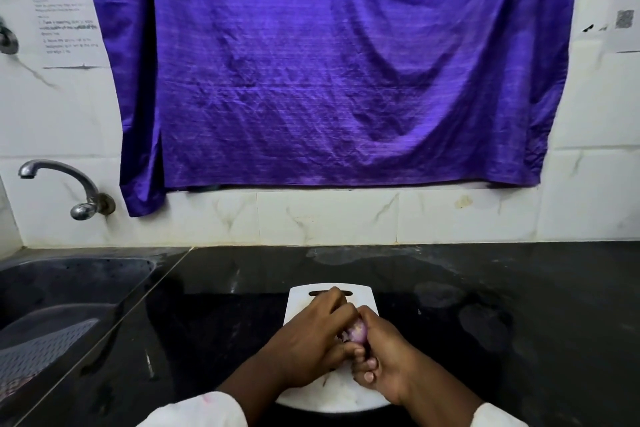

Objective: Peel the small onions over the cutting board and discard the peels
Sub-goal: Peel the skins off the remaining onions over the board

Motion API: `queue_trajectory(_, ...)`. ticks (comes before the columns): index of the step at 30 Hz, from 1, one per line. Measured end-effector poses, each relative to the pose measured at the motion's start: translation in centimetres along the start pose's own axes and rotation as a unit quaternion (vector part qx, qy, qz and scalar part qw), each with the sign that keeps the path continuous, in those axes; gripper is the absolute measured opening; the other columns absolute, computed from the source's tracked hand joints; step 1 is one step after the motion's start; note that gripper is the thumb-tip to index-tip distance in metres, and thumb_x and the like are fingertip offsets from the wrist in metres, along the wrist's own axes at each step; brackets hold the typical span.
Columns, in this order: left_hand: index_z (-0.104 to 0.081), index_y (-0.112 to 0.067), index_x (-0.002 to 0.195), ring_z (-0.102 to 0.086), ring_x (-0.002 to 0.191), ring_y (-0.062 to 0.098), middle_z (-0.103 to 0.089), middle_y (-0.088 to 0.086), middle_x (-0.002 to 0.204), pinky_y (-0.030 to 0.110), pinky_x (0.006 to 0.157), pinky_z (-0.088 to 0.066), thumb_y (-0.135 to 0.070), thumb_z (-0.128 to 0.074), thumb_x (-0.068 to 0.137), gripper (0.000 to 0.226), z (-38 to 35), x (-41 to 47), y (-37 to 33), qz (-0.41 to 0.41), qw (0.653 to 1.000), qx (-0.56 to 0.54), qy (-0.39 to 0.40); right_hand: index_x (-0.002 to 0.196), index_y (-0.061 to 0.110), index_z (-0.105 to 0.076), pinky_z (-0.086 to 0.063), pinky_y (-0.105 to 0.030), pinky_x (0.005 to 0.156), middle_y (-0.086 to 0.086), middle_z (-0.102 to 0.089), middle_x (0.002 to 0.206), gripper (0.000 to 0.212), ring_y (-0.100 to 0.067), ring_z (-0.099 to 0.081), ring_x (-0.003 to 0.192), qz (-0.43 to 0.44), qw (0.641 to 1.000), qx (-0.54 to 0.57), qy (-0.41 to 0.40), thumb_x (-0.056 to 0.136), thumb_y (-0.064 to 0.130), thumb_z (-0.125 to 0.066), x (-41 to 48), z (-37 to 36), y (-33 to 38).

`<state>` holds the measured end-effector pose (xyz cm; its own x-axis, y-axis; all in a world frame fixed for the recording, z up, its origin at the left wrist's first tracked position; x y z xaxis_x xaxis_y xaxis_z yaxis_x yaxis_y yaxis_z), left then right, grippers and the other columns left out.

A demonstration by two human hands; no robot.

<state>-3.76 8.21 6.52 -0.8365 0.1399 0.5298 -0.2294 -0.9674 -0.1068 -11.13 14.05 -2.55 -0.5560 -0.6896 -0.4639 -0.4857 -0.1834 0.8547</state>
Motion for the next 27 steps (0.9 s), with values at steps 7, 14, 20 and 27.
queue_trajectory(7, -0.044, -0.025, 0.092, -0.043, 0.085, 0.011, -0.046, -0.009, 0.099, 0.023, 0.072, -0.036, -0.046, -0.051, 0.105, 0.026, 0.0, -1.4, 0.7, 0.068, 0.994, -0.065, -0.058, 0.060, 0.016, -0.060, -0.016, -0.021, 0.045, -0.003, -0.050, 0.052, 0.044, -0.010, -0.022, 0.037, 0.028, 0.999, 0.035, 0.010, 0.091, 0.046, -0.053, -0.1, 0.2, 1.2)
queue_trajectory(14, -0.061, -0.011, 0.096, -0.064, 0.073, 0.024, -0.072, 0.023, 0.089, 0.040, 0.066, -0.052, -0.046, -0.066, 0.097, 0.036, -2.5, -2.2, 3.5, 0.352, 0.811, -0.449, -0.130, 0.088, 0.017, -0.069, -0.037, -0.027, 0.052, -0.002, -0.062, 0.063, 0.037, -0.011, -0.052, 0.049, 0.134, 0.990, -0.034, -0.025, 0.098, 0.047, -0.049, -0.8, 0.3, 3.0)
queue_trajectory(20, -0.065, -0.019, 0.091, -0.074, 0.079, 0.035, -0.076, 0.010, 0.085, 0.050, 0.075, -0.061, -0.026, -0.066, 0.094, 0.008, -1.6, -1.9, 3.7, 0.345, 0.850, -0.377, -0.125, 0.105, 0.017, -0.062, -0.044, -0.024, 0.057, -0.001, -0.069, 0.084, 0.029, -0.009, -0.063, 0.066, 0.193, 0.975, -0.085, -0.069, 0.104, 0.042, -0.046, -1.6, 0.6, 4.2)
queue_trajectory(27, -0.062, -0.024, 0.079, -0.066, 0.062, 0.016, -0.073, 0.003, 0.073, 0.048, 0.068, -0.055, -0.022, -0.065, 0.090, 0.011, 0.1, -1.0, 2.7, 0.331, 0.902, -0.247, -0.123, 0.100, 0.016, -0.056, -0.047, -0.028, 0.068, -0.003, -0.065, 0.090, 0.024, -0.013, -0.063, 0.080, 0.253, 0.950, -0.159, -0.087, 0.104, 0.037, -0.046, -2.1, 0.4, 5.2)
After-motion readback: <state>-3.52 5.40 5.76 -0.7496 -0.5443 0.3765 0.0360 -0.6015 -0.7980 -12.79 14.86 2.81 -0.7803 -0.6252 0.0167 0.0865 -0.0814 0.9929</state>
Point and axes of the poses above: each hand's wrist, its own x-axis towards the middle knuckle, its own z-axis out of the back of the hand, y = z × x, the point moved 9 cm from there along x, towards the middle knuckle
